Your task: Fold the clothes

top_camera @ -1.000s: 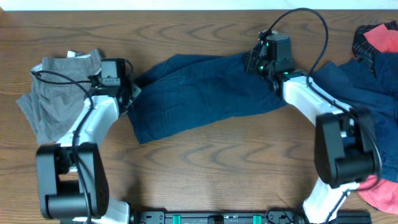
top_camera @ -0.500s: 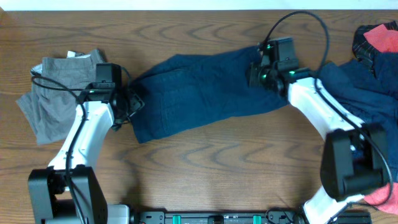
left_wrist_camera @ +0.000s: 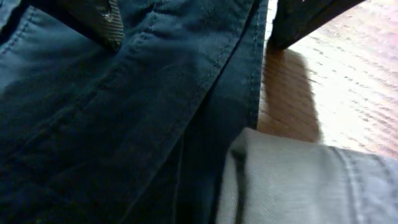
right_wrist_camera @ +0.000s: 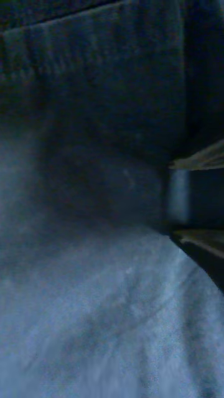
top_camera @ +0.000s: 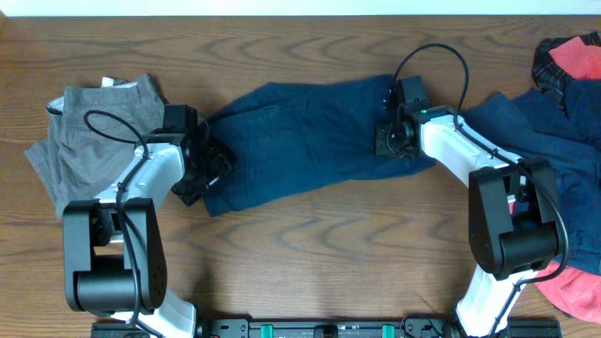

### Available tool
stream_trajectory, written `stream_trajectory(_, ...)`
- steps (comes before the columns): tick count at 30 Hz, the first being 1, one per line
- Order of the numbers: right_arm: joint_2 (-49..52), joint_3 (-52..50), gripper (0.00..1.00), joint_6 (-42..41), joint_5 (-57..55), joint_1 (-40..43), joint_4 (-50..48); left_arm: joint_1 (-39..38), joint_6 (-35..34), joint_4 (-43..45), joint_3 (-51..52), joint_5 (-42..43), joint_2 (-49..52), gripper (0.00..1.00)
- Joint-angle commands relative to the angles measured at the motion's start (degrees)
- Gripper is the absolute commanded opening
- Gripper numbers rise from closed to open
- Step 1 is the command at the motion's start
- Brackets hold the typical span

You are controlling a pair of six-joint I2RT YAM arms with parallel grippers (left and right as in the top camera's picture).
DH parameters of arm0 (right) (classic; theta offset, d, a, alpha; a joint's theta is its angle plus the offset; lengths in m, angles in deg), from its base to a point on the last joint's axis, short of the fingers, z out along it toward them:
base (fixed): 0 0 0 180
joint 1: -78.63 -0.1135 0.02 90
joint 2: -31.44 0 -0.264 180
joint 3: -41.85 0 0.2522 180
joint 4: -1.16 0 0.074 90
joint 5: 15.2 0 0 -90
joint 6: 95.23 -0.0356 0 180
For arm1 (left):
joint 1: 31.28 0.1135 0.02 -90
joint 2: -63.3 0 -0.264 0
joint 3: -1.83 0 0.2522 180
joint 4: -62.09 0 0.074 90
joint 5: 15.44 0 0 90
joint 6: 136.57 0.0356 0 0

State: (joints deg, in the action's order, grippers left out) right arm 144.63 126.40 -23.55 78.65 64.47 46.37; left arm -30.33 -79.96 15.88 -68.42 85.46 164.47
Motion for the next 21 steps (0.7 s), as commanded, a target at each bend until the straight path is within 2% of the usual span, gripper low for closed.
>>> stream_trajectory(1, -0.04, -0.07, 0.28, -0.09, -3.85, 1.01, 2.38, -0.09, 2.75, 0.46, 1.05, 5.03, 2.58, 0.72)
stream_trajectory(3, -0.63, -0.04, 0.29, -0.07, -3.58, 1.25, 2.58, -0.13, 3.93, 0.42, 1.05, 5.81, 2.58, 0.58)
stream_trajectory(5, -2.27, 0.24, 0.3, -0.07, -3.58, 1.22, 2.56, -0.13, 7.43, 0.33, 1.05, 8.41, 2.58, 0.29)
stream_trajectory(6, -3.02, 0.46, 0.31, -0.07, -3.58, 1.22, 2.56, -0.13, 9.07, 0.07, 1.05, 9.79, 2.56, 0.19)
stream_trajectory(8, -5.49, 1.25, 0.33, 0.0, -3.41, 1.22, 2.43, -0.13, 11.21, -1.16, 1.03, 11.76, 2.56, 0.06)
stream_trajectory(12, -10.05, 2.69, 0.32, 2.95, 1.01, 1.22, 2.38, -0.13, 15.21, -6.8, 0.07, 12.68, 1.73, 0.06)
stream_trajectory(16, -13.09, 2.71, 0.26, 10.16, 13.55, 0.33, 2.84, 0.04, 18.18, -14.29, -2.67, 12.68, -1.36, 0.06)
stream_trajectory(18, -13.09, 2.64, 0.15, 13.46, 19.93, -0.68, 4.15, 0.04, 18.16, -18.25, -4.35, 12.7, -3.76, 0.06)
stream_trajectory(21, -12.28, 1.62, 0.06, 14.64, 22.56, -3.54, 6.27, 0.04, 18.18, -23.41, -6.51, 12.68, -8.07, 0.06)
